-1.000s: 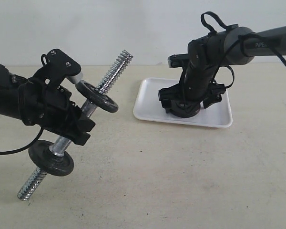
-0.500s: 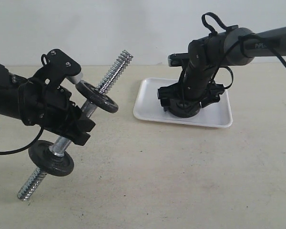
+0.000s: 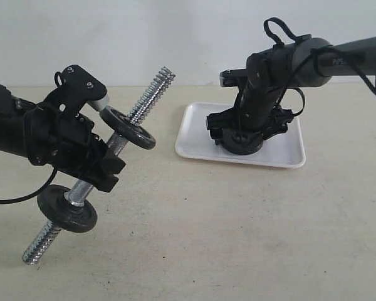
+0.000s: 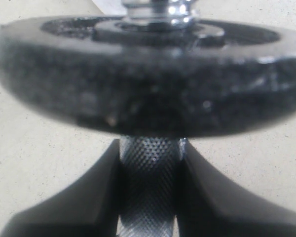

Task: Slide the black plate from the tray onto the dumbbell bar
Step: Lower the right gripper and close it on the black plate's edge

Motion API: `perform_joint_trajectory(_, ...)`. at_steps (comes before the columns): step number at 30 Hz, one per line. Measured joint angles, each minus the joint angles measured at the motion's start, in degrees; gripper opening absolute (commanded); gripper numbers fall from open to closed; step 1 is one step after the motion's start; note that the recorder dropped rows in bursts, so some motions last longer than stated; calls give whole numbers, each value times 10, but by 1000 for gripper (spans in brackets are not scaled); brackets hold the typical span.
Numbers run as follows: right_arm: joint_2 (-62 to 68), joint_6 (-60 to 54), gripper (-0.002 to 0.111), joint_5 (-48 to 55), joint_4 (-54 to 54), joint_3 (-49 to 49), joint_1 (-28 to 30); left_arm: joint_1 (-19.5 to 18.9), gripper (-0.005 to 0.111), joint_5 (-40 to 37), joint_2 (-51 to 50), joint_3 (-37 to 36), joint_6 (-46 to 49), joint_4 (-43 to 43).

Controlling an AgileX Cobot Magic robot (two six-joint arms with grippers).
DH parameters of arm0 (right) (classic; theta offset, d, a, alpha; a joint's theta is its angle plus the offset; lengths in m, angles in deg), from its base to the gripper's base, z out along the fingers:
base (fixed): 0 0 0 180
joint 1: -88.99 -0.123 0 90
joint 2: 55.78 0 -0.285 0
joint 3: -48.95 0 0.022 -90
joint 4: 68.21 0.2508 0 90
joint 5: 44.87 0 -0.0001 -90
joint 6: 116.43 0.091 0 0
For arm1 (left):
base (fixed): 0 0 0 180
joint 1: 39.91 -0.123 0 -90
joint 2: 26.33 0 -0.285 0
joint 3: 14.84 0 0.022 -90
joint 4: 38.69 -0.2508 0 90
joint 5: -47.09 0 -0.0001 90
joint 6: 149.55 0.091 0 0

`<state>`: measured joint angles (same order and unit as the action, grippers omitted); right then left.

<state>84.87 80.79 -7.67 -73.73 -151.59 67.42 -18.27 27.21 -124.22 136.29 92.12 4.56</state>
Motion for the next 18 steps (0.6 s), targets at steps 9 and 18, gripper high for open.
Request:
perform_joint_trajectory(9,3,0,101,8,-1,-4,0,0,4,0,0,0,0,0)
perform_joint_trajectory(18,3,0,101,17,0,-5,0,0,4,0,0,0,1,0)
